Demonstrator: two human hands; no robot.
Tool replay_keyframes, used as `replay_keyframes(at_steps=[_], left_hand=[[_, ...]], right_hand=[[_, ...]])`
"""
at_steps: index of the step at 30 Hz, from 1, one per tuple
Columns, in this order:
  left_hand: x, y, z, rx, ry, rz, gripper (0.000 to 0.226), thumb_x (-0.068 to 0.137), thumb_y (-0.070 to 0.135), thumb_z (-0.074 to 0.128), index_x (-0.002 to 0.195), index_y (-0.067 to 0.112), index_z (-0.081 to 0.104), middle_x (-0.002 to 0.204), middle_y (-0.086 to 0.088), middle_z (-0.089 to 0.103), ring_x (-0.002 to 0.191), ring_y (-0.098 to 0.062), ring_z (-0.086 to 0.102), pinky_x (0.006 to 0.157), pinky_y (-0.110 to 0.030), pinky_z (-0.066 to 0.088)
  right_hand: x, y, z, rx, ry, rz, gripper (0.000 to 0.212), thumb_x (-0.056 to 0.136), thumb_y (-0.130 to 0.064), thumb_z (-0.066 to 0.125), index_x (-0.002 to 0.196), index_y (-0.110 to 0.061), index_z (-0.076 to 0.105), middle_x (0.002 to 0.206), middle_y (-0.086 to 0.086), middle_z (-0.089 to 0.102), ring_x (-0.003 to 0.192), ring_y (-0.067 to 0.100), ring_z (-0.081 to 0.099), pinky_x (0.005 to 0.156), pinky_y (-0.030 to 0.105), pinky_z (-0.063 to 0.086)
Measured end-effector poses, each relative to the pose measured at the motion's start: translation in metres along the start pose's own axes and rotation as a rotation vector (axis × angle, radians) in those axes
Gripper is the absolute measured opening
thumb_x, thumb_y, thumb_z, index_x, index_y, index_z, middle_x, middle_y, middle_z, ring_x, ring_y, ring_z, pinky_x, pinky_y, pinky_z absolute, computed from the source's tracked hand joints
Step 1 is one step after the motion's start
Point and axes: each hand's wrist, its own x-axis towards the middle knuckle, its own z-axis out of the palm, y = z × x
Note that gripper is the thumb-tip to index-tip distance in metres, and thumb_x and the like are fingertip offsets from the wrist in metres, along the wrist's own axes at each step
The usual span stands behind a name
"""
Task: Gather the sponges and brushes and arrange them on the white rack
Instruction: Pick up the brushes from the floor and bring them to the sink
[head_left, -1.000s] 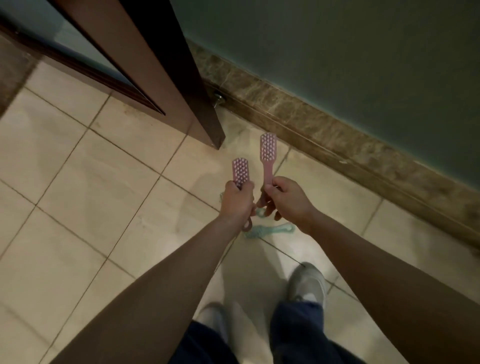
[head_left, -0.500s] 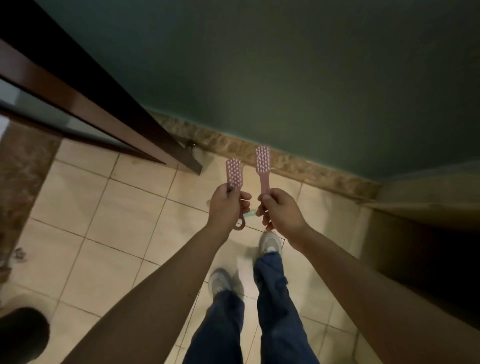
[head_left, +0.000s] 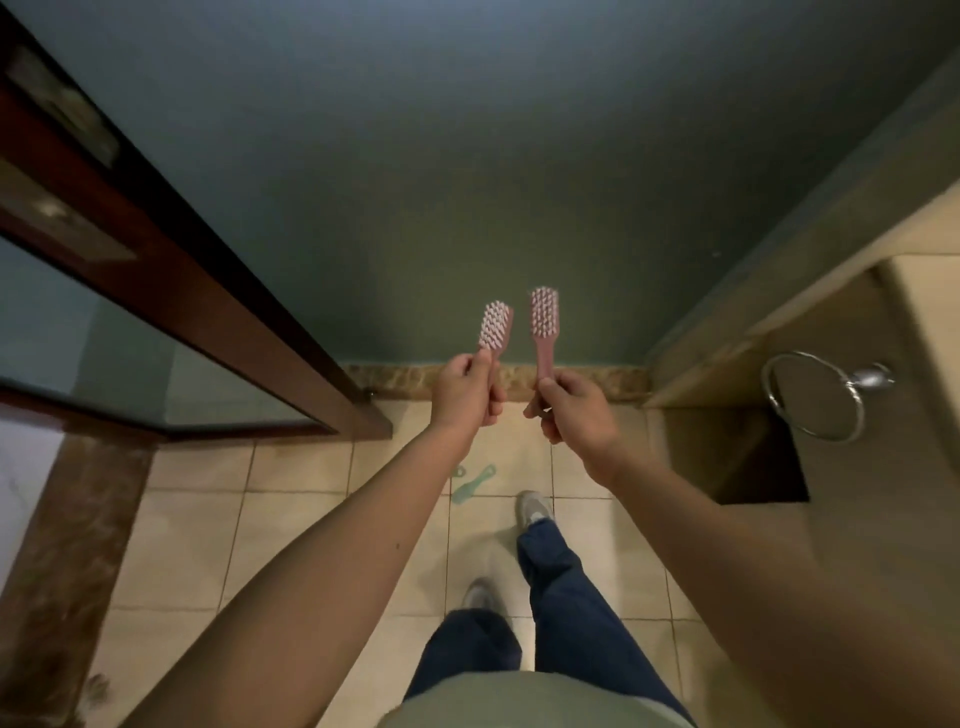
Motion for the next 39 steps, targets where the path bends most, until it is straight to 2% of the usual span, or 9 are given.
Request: replay_keyframes(at_steps=[5,7,10,14,19,24,29,34,39], left_hand=[[-0.037,0.028,0.023,0.038,-0.123,0.061,0.021,0.101,0.022,0.040,0.097,0.012,0.057,0.056,0.001,0.053,0.037,-0.007,0.044,0.035,-0.019,0.032],[-0.050,0.036,0.038,0.034,-0.197,0.060,0.018,0.102,0.026,0.043,0.099,0.013,0.056,0.056,0.003,0.055,0.039,-0.007,0.045,0.035,-0.020,0.032],[-0.069,0.043,0.069,0.097,-0.297,0.069,0.017,0.101,0.032,0.045,0.099,0.019,0.055,0.069,0.003,0.061,0.041,-0.003,0.049,0.037,-0.017,0.034],[-0.096,0.048,0.120,0.177,-0.400,0.089,0.011,0.101,0.024,0.045,0.106,0.022,0.055,0.084,0.002,0.061,0.055,-0.005,0.053,0.044,-0.018,0.041],[-0.128,0.046,0.190,0.291,-0.574,0.168,0.025,0.098,0.007,0.049,0.117,0.019,0.058,0.082,0.000,0.062,0.063,-0.009,0.059,0.048,-0.015,0.048],[-0.160,0.036,0.269,0.349,-0.738,0.186,0.020,0.096,0.007,0.053,0.113,0.011,0.064,0.070,-0.005,0.060,0.062,-0.013,0.055,0.049,-0.014,0.047],[-0.198,0.026,0.347,0.367,-0.850,0.184,0.009,0.095,0.016,0.058,0.090,0.020,0.064,0.066,-0.001,0.063,0.058,-0.011,0.055,0.050,-0.017,0.047],[-0.228,0.014,0.407,0.449,-0.945,0.199,0.012,0.095,0.013,0.057,0.101,0.011,0.067,0.072,-0.004,0.062,0.058,-0.011,0.055,0.051,-0.020,0.045],[-0.255,0.006,0.447,0.513,-1.067,0.193,0.017,0.096,0.011,0.056,0.095,0.003,0.070,0.067,-0.010,0.056,0.054,-0.016,0.046,0.047,-0.022,0.041]], right_hand=[[-0.052,-0.010,-0.027,0.095,0.118,-0.050,0.024,0.102,-0.012,0.043,0.101,0.006,0.058,0.071,0.009,0.058,0.051,0.013,0.044,0.046,0.024,0.036],[-0.069,-0.012,-0.042,0.142,0.181,-0.064,0.023,0.102,-0.013,0.043,0.097,0.004,0.058,0.071,0.010,0.055,0.050,0.013,0.043,0.047,0.025,0.035],[-0.093,-0.009,-0.072,0.188,0.269,-0.058,0.024,0.102,-0.014,0.044,0.099,0.005,0.059,0.074,0.013,0.056,0.051,0.013,0.044,0.047,0.024,0.036],[-0.123,0.004,-0.120,0.232,0.408,-0.046,0.025,0.101,-0.017,0.046,0.099,0.003,0.062,0.075,0.012,0.060,0.052,0.014,0.047,0.048,0.025,0.037],[-0.161,0.024,-0.183,0.309,0.559,-0.045,0.021,0.100,-0.014,0.047,0.092,-0.004,0.062,0.073,0.010,0.061,0.051,0.015,0.047,0.049,0.027,0.035],[-0.198,0.047,-0.249,0.382,0.683,-0.012,0.020,0.101,-0.014,0.046,0.090,-0.006,0.060,0.072,0.009,0.061,0.052,0.016,0.049,0.046,0.022,0.037],[-0.228,0.076,-0.317,0.385,0.795,0.038,0.024,0.102,-0.020,0.046,0.097,-0.005,0.063,0.078,0.011,0.063,0.060,0.017,0.053,0.055,0.026,0.043],[-0.255,0.105,-0.370,0.462,0.904,0.058,0.022,0.100,-0.019,0.047,0.097,-0.005,0.063,0.075,0.009,0.063,0.059,0.018,0.054,0.053,0.024,0.043],[-0.277,0.125,-0.396,0.534,0.997,0.082,0.020,0.097,-0.018,0.049,0.094,-0.007,0.065,0.068,0.002,0.064,0.054,0.015,0.055,0.057,0.028,0.042]])
